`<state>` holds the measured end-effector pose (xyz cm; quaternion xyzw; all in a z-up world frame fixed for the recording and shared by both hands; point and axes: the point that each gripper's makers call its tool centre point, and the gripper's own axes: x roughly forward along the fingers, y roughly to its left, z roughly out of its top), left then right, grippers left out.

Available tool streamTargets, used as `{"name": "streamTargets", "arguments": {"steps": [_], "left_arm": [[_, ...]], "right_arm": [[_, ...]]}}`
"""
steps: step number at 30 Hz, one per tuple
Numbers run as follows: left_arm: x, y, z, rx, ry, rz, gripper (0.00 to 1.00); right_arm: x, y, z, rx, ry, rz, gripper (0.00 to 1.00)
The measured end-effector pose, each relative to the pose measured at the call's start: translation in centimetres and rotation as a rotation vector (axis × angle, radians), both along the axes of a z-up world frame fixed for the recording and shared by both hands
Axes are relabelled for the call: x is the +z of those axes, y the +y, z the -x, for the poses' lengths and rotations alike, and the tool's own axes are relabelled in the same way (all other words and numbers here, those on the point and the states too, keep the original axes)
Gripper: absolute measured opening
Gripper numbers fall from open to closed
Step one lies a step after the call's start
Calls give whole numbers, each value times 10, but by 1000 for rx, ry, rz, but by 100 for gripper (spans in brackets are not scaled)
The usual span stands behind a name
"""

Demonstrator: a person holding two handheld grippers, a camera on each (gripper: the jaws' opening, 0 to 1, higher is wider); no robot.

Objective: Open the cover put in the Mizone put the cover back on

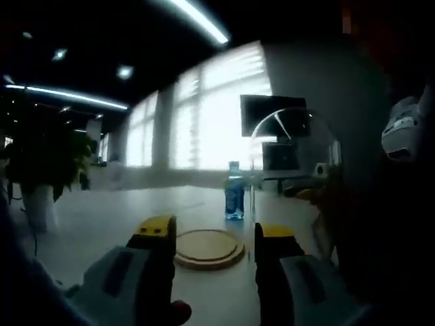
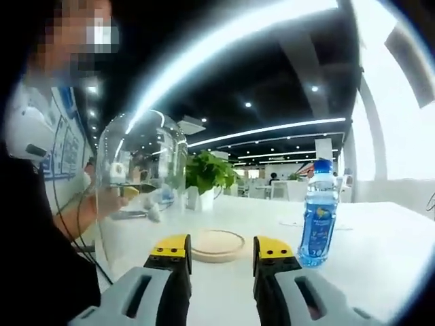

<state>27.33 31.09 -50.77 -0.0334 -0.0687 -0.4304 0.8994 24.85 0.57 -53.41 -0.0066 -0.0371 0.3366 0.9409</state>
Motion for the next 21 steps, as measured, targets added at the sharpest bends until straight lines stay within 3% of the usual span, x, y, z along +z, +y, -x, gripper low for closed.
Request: {"name": "streamTargets", "arguments": {"steps": [9, 13, 21], "left_arm": [[-20, -7, -6, -18, 20, -25, 40], [-30, -12, -9, -5, 26, -90, 40], [-24, -18, 0, -53, 5, -58, 40]], "right_arm": [[-9, -23, -16, -129, 42, 31, 31], [-10, -32, -21, -185, 44, 49, 31], [-4, -38, -27, -235, 34, 43, 31]]}}
